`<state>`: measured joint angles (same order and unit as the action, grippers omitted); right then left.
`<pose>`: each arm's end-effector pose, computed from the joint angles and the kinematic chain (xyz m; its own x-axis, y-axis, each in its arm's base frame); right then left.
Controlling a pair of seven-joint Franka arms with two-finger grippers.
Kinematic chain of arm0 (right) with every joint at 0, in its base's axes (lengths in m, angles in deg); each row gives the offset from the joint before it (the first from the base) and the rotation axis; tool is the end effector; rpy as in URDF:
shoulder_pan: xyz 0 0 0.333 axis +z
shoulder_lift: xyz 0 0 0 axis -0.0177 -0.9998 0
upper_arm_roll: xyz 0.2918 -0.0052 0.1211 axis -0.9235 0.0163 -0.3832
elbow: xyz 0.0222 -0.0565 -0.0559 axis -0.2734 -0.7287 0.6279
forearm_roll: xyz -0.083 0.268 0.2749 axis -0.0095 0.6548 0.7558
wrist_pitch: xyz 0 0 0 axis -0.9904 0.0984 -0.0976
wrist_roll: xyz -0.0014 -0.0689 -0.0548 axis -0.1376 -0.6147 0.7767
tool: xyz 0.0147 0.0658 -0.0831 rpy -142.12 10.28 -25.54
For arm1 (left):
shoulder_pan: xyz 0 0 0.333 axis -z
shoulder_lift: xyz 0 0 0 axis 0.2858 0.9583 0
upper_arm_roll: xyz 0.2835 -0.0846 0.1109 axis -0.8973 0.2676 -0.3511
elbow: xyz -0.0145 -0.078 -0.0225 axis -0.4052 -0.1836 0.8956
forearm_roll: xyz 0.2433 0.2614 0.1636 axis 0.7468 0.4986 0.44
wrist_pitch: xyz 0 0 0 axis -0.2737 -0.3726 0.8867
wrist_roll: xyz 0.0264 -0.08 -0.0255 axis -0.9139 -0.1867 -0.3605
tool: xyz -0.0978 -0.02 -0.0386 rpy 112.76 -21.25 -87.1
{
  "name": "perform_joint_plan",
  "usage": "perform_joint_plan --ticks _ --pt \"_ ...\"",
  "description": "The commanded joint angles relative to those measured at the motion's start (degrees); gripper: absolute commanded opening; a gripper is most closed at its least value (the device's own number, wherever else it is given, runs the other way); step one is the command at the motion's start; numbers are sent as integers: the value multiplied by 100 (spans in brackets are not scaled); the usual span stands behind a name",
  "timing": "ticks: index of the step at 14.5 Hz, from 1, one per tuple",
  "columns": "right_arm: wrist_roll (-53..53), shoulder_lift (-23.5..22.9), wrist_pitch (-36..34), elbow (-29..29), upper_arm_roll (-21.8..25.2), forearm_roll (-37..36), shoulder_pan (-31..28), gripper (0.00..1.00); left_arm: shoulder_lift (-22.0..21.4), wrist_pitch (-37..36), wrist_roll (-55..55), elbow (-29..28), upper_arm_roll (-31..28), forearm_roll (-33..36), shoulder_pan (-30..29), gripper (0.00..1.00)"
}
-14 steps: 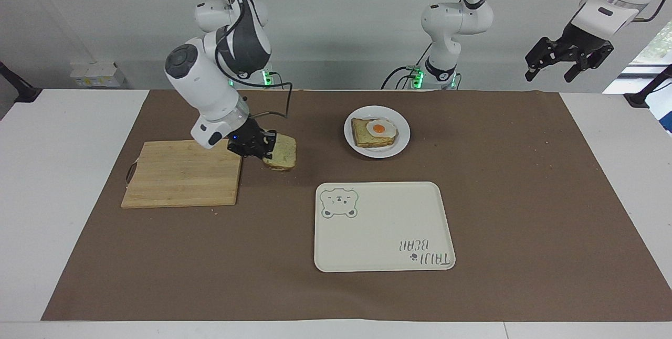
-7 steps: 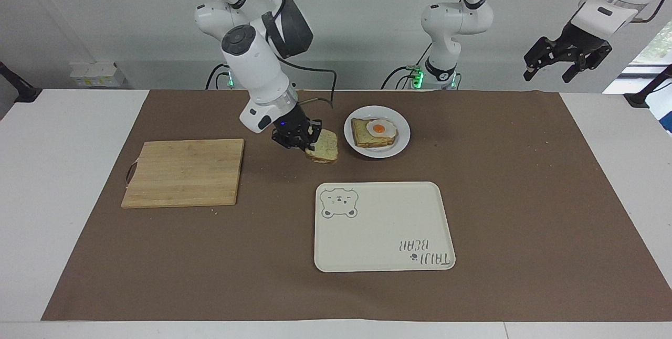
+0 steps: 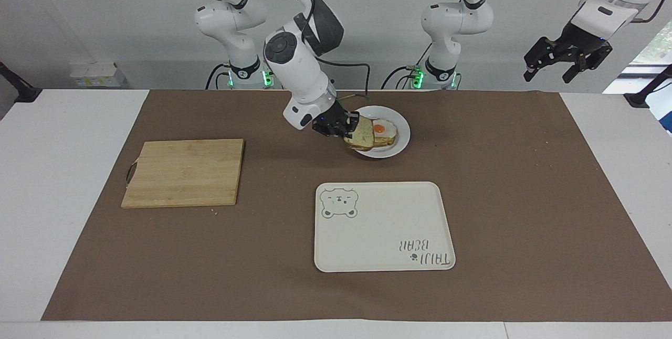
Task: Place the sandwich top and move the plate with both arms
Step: 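Carry the bread slice with the right gripper over the egg toast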
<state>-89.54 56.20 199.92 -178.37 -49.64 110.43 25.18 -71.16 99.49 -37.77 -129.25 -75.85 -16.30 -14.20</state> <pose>0.5263 0.3375 0.4452 0.9825 -0.0963 -0.1594 -0.1560 -0.8931 -0.4220 0.5230 -0.0023 0.6803 0.9973 -0.0588 -0.0432 -0.0563 -0.9968 0.0568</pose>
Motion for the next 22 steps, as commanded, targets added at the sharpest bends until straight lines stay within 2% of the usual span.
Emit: perform_joint_plan --ticks 1,4,7,15,22 --pt "-144 -68 127 -46 -31 364 236 0 -154 138 -19 -202 35 -71 -73 100" --pt "-180 -243 321 -37 -31 365 413 0 -163 156 -19 -202 35 -71 -73 100" --pt "-31 -586 803 -19 -39 356 693 0 -154 165 -19 -202 35 -71 -73 100" --pt "550 -1026 1199 -37 -39 268 756 0 -163 139 -98 -228 53 -71 -3 100" --pt "515 -921 1270 -406 -31 268 747 0 -171 130 -98 -237 140 -71 23 100"
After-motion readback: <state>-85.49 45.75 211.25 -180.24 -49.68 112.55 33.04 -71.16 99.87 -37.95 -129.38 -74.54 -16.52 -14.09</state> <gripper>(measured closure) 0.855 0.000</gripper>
